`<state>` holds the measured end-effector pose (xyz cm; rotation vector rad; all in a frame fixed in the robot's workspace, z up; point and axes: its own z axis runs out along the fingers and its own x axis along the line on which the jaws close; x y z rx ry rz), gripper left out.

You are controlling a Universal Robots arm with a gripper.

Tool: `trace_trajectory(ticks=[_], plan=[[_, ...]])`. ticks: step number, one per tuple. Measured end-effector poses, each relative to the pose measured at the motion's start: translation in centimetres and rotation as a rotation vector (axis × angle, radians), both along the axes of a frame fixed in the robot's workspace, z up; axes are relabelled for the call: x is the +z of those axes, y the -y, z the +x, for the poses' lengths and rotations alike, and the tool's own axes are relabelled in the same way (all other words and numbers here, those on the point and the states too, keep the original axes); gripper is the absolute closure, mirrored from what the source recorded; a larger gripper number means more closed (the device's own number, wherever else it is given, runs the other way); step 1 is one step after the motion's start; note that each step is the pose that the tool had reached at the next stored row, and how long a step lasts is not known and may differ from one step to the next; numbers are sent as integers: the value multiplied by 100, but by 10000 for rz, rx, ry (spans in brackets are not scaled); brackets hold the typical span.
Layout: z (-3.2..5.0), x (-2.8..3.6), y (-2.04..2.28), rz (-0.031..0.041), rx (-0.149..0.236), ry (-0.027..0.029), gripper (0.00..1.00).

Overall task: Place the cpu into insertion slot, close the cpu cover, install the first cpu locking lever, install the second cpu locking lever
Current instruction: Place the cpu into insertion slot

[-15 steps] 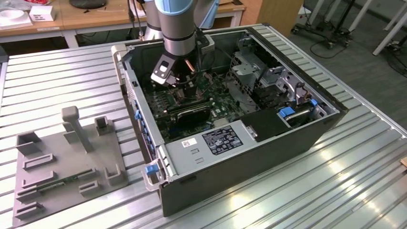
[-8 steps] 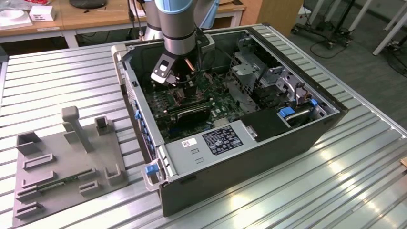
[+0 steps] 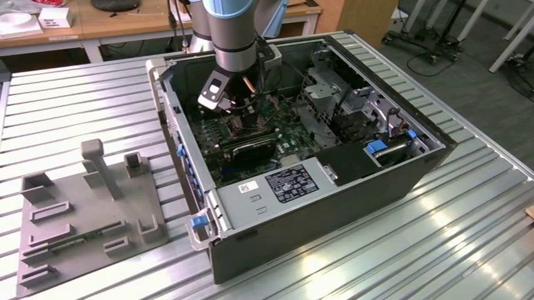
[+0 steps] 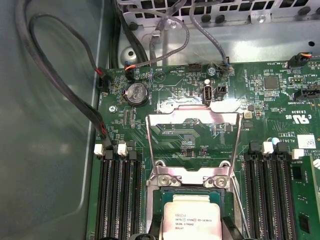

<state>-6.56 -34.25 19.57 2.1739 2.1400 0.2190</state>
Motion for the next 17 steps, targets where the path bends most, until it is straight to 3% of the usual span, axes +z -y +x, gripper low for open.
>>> trace_trajectory(ticks=[5, 17], plan=[[-1, -2, 1, 1, 1, 28, 46], [-6, -13, 13, 0, 2, 38, 46]])
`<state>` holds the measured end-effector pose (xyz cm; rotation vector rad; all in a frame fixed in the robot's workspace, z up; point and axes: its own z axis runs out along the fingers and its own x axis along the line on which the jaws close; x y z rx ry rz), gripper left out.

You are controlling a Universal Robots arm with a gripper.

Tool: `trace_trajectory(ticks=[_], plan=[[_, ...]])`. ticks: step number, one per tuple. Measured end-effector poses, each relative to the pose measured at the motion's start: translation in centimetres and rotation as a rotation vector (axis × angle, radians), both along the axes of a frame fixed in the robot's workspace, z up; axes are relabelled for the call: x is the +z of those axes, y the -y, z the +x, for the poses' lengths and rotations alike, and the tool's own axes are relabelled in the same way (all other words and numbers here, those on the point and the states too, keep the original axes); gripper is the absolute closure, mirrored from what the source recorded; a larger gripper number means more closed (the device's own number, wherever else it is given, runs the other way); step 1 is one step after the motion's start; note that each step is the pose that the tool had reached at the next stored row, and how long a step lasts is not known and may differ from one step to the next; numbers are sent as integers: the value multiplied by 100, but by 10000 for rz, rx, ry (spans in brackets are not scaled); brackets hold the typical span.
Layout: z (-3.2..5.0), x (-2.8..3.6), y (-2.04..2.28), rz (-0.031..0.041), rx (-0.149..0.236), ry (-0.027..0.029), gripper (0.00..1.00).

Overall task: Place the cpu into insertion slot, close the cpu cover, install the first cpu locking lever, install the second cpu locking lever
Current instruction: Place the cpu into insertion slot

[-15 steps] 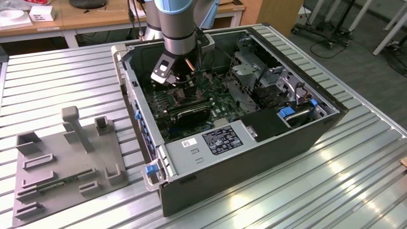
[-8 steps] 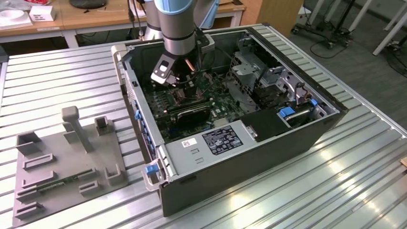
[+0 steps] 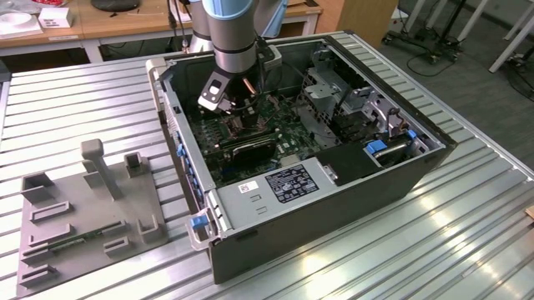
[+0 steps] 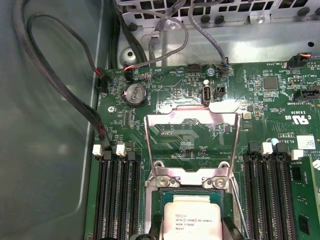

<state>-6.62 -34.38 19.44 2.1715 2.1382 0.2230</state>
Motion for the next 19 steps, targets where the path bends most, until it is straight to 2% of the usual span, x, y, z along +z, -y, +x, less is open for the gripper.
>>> trace_trajectory(ticks=[19], plan=[[-1, -12, 9, 0, 0, 0, 46]])
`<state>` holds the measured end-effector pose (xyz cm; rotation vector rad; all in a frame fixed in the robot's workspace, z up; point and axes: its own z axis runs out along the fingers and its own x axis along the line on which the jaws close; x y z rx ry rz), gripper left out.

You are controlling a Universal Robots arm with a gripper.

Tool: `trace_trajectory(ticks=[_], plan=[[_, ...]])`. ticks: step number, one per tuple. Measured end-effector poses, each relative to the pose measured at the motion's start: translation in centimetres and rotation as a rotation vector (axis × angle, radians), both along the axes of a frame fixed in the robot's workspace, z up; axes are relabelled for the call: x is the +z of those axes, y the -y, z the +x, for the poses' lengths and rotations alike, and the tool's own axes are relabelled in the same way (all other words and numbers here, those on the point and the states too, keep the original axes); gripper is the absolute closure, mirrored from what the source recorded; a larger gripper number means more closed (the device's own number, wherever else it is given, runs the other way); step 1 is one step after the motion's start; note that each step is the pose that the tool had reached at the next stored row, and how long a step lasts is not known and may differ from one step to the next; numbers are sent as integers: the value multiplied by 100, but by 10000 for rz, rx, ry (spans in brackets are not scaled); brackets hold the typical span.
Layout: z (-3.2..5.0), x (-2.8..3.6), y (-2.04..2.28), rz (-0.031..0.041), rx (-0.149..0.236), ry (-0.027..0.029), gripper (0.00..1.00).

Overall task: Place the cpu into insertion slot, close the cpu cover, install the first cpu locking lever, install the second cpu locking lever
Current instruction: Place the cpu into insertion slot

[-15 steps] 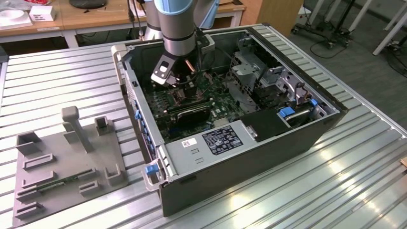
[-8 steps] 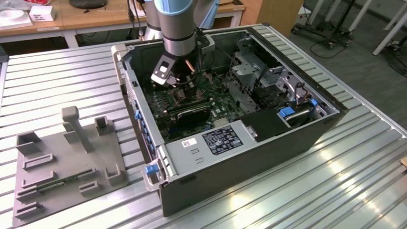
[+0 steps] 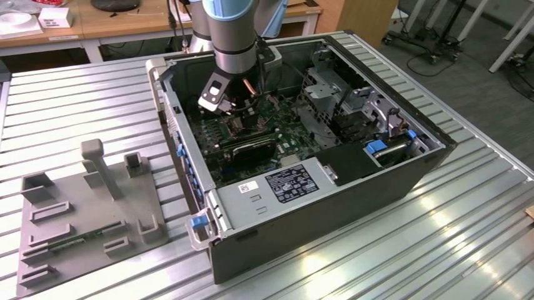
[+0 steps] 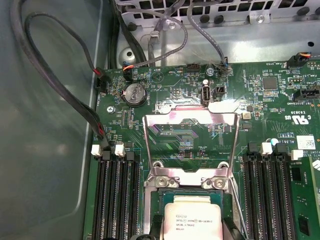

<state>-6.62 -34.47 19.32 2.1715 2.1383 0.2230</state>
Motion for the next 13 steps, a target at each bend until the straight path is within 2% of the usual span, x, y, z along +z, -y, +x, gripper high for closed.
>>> trace_trajectory(ticks=[11, 12, 13], plan=[[0, -1, 0, 1, 0, 0, 45], [0, -1, 0, 0, 0, -1, 39], [0, -1, 0, 0, -1, 0, 39]])
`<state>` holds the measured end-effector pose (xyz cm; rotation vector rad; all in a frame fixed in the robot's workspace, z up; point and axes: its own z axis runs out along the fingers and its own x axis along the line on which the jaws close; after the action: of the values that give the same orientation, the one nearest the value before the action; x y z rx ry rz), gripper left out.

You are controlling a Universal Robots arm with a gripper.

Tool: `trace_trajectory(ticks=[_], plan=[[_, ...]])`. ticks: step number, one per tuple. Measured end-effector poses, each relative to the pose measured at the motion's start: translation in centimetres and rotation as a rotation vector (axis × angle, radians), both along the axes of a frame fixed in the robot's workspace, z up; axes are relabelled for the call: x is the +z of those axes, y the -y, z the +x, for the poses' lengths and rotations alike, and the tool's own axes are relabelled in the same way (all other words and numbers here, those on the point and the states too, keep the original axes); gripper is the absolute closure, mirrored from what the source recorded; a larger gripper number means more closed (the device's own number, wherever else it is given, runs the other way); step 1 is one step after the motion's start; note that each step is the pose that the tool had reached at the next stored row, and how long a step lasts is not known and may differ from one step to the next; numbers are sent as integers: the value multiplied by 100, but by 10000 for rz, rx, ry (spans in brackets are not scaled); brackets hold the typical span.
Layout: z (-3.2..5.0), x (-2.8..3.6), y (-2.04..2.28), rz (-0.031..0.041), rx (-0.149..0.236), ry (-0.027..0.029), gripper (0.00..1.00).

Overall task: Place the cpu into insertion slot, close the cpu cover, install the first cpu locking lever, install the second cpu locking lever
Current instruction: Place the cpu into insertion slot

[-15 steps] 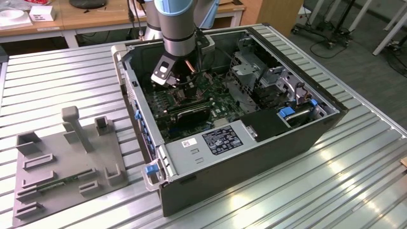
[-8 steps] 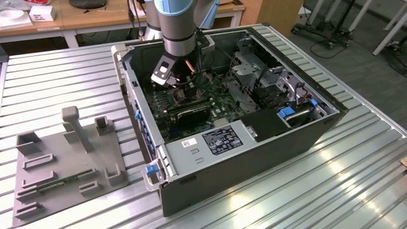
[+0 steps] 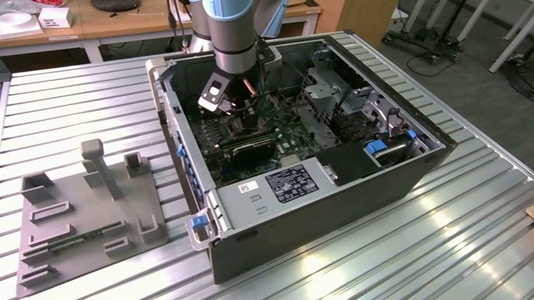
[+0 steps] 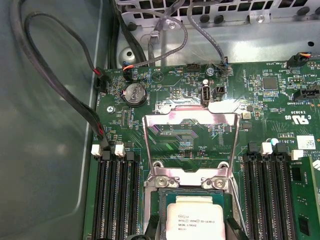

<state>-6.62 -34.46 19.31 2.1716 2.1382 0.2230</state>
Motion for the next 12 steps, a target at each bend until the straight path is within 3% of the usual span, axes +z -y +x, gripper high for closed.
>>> trace_trajectory(ticks=[12], plan=[[0, 10, 0, -10, 1, 1, 39]])
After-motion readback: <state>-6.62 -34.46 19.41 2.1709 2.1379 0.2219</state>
